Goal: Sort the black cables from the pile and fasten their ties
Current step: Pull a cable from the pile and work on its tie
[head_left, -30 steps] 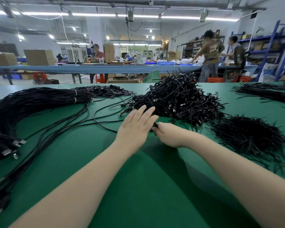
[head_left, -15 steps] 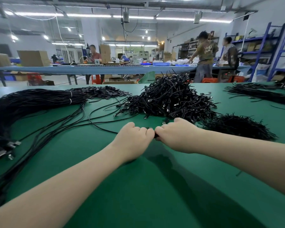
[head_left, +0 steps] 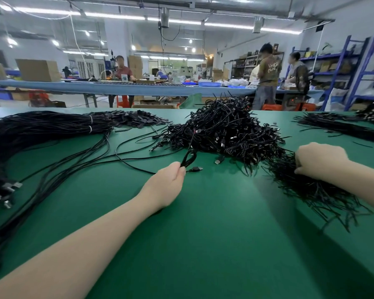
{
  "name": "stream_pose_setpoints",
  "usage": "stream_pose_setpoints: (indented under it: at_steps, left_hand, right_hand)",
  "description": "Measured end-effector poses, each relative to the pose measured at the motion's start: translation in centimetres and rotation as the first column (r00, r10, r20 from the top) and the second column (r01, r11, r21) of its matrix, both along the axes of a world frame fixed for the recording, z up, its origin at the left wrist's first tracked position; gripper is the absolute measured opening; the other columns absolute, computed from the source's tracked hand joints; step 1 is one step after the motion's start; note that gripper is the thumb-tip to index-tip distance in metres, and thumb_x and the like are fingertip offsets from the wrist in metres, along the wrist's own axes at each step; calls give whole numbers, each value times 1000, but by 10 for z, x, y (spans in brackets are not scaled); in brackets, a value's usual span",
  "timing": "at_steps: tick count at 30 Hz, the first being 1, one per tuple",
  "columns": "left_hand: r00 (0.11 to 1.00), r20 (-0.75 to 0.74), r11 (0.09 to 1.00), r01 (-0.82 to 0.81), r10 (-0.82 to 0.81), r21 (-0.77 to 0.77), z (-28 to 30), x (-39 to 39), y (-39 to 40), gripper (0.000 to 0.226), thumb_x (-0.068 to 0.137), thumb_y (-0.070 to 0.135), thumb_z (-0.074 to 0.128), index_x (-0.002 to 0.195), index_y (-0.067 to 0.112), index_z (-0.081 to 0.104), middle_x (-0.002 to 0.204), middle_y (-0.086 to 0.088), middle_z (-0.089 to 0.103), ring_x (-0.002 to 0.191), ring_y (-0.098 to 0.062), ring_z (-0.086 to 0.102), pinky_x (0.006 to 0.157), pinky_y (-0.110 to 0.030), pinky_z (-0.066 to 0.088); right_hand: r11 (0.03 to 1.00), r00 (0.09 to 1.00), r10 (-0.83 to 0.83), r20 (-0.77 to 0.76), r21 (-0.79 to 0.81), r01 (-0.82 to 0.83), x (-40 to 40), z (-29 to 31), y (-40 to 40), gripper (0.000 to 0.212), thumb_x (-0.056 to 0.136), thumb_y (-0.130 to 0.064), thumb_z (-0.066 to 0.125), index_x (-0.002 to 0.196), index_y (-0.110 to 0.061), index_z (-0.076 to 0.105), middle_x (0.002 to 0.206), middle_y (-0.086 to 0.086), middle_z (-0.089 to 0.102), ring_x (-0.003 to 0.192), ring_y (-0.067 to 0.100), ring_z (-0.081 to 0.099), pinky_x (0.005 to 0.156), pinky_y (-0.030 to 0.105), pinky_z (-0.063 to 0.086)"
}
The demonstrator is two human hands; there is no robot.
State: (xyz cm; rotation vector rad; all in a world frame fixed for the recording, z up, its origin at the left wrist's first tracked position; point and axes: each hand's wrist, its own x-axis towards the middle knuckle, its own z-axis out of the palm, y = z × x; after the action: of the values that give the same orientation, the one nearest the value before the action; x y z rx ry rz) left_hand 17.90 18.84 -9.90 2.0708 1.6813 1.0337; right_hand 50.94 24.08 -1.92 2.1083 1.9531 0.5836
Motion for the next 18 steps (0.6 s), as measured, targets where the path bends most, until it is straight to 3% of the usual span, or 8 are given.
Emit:
stream_pose_setpoints:
  at_steps: [4, 9, 12, 18]
  left_hand:
    - [999, 50, 999, -12, 14, -42, 3, 1, -2, 40, 102, 34, 29, 87, -1, 43, 76, -9, 49, 67, -23, 41, 74, -44, 43]
    - [994, 99, 997, -39, 45, -61, 4, 1, -3, 41, 102, 33, 31, 85, -2, 42, 71, -6, 46, 66, -24, 38, 66, -37, 35]
    - [992, 114, 997, -39, 47, -71, 4, 1, -2, 40, 102, 34, 30, 86, -1, 41, 73, -6, 46, 66, -24, 38, 66, -36, 34]
    - [995, 82, 996, -45, 52, -83, 5, 2, -1, 40, 102, 34, 29, 87, 0, 43, 74, -6, 50, 67, -23, 41, 68, -37, 37]
  right_hand:
    - [1000, 997, 4, -74, -3, -4, 2, 0, 0, 20, 84, -45, 68, 89, -26, 72, 81, -5, 64, 71, 19, 63, 55, 26, 49]
    - [998, 999, 9, -35, 56, -7, -4, 2, 2, 14, 85, -33, 68, 89, -19, 70, 80, -2, 62, 71, 22, 63, 56, 27, 49]
    - [1000, 999, -29, -41, -12, 29, -7, 4, 1, 20, 84, -34, 71, 88, -15, 68, 80, 0, 63, 72, 22, 63, 58, 29, 51]
    - [1000, 999, -6, -52, 29, 8, 1, 5, 3, 12, 85, -31, 70, 87, -19, 72, 81, 1, 64, 73, 23, 64, 55, 27, 47]
